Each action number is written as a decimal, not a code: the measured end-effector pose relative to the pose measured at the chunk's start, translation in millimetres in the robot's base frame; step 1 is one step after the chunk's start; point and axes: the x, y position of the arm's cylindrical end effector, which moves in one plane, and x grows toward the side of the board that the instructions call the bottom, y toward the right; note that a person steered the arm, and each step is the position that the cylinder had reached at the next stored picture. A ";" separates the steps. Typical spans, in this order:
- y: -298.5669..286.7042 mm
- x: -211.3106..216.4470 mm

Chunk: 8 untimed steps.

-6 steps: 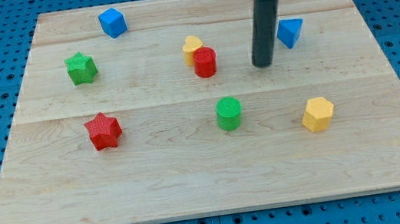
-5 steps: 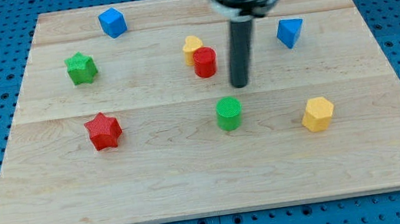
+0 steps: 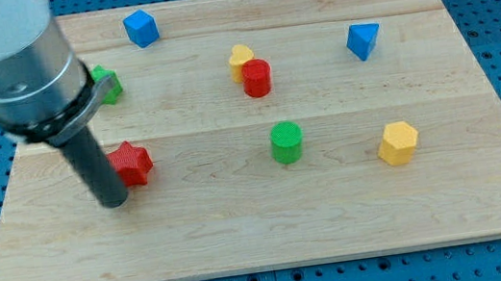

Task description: Push red star to yellow heart

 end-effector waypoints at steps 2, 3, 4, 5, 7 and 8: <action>-18.0 -55.5; -36.4 -61.4; 36.4 -64.0; -8.8 -71.2; -27.4 -87.3; 27.9 -89.7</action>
